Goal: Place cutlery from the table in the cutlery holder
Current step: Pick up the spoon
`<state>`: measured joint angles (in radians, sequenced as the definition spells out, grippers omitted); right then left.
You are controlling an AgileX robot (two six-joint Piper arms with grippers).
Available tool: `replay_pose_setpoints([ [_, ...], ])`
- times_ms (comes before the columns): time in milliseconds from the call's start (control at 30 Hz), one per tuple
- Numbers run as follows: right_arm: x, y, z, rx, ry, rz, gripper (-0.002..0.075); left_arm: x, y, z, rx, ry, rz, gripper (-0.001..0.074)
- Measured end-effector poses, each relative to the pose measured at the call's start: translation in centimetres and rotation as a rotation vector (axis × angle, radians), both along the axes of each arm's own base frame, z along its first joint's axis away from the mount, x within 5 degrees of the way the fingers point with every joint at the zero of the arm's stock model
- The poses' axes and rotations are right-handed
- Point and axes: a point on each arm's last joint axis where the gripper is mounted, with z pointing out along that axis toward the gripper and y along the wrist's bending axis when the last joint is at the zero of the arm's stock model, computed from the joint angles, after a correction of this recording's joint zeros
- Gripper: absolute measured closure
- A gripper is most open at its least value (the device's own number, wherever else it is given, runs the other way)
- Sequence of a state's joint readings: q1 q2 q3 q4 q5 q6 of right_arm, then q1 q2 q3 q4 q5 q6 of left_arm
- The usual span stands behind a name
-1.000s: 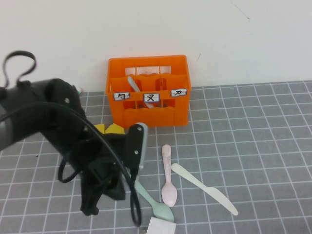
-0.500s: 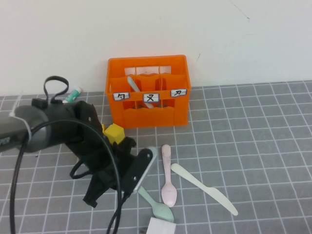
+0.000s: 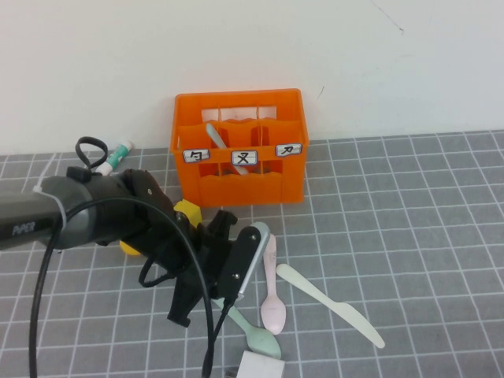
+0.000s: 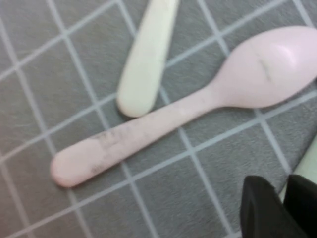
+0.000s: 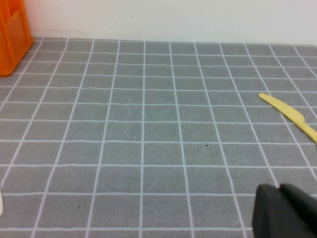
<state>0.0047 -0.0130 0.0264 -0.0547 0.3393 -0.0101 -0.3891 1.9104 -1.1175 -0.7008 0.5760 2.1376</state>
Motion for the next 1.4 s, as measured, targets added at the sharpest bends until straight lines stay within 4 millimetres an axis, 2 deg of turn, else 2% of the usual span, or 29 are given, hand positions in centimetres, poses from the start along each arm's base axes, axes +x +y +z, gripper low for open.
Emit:
replay_pose_setpoints([
  [100,0.0,0.0,0.0,0.0,0.0,0.0,0.0729,-0.2,0.0,-0.3,0.001,0.036,-0.007,0.0607],
  [300,0.0,0.0,0.0,0.0,0.0,0.0,0.0729,-0.6,0.0,-0.1,0.001,0.09,0.031,0.0593],
  [433,0.0,0.0,0.0,0.0,0.0,0.0,0.0729,-0.6,0.4,0.2,0.1,0.034,0.03,0.0573],
  [533,0.0,0.0,0.0,0.0,0.0,0.0,0.0729,-0.9,0.3,0.1,0.19,0.007,-0.004,0.0512],
  [700,0.0,0.0,0.0,0.0,0.0,0.0,0.0729,-1.2,-0.5,-0.7,0.215,0.021,0.009,0.0342],
  [833,0.0,0.0,0.0,0.0,0.0,0.0,0.0729,-1.5,-1.0,-1.6,0.249,0.03,-0.007,0.029],
  [1067,0.0,0.0,0.0,0.0,0.0,0.0,0.0729,-1.9,-1.8,-1.9,0.307,0.002,-0.089,0.0316],
  [1167,0.0,0.0,0.0,0.0,0.0,0.0,0.0729,-1.9,-1.8,-1.9,0.312,0.013,-0.084,0.0351],
  [1233,0.0,0.0,0.0,0.0,0.0,0.0,0.0729,-2.0,-1.8,-2.0,0.317,0.024,-0.081,0.0408],
  [1400,0.0,0.0,0.0,0.0,0.0,0.0,0.0729,-2.3,-1.6,-2.1,0.336,0.059,-0.089,0.0606],
])
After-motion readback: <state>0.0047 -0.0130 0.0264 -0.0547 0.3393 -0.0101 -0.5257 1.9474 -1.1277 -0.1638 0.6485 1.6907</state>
